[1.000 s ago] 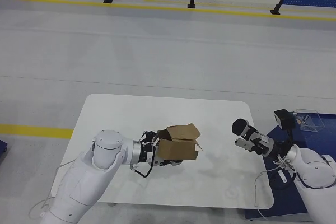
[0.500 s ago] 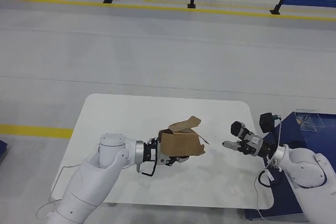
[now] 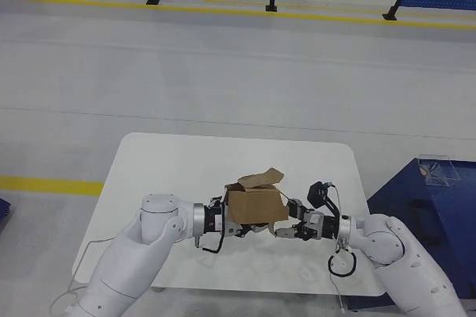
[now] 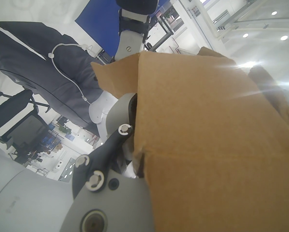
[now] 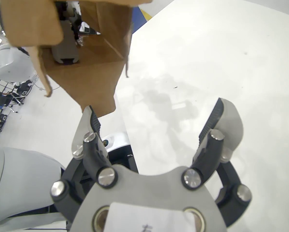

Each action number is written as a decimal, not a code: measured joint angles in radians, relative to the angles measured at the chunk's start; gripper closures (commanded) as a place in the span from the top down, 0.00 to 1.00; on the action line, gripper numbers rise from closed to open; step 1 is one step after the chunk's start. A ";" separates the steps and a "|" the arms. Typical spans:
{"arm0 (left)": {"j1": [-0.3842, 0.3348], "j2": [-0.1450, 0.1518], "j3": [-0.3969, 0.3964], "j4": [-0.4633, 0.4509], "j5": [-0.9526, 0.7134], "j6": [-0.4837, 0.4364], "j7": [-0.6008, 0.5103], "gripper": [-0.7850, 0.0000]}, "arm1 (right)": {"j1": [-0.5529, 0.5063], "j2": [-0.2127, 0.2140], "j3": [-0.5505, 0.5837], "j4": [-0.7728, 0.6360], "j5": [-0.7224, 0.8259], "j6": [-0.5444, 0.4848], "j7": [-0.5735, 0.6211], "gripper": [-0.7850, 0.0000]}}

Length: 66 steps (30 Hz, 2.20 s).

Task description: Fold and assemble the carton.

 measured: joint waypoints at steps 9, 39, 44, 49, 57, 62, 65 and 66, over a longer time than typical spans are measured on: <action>-0.019 -0.001 0.018 0.033 -0.013 0.001 0.015 0.00 | 0.020 0.010 0.093 0.030 0.074 -0.010 -0.056 1.00; -0.024 -0.003 0.052 0.044 -0.046 -0.025 0.077 0.00 | -0.009 0.012 0.106 -0.067 0.062 0.040 -0.033 1.00; -0.027 -0.006 0.064 0.045 -0.052 -0.031 0.089 0.00 | -0.010 0.009 0.093 -0.086 0.042 0.058 -0.032 1.00; -0.025 -0.006 0.066 0.040 -0.057 -0.033 0.090 0.00 | -0.003 0.005 0.084 -0.079 0.016 0.069 -0.054 1.00; -0.004 0.002 0.057 0.013 -0.046 -0.057 0.065 0.00 | 0.022 0.001 0.081 -0.001 -0.007 0.098 -0.049 1.00; 0.003 0.007 0.068 -0.010 -0.023 -0.066 0.025 0.00 | 0.037 -0.005 0.058 0.023 -0.021 0.100 -0.054 1.00; 0.004 0.010 0.079 -0.026 -0.004 -0.079 0.000 0.00 | 0.043 -0.008 0.049 0.028 -0.032 0.105 -0.060 1.00; 0.005 0.011 0.081 -0.030 0.001 -0.082 -0.007 0.00 | 0.046 -0.009 0.047 0.031 -0.034 0.106 -0.062 1.00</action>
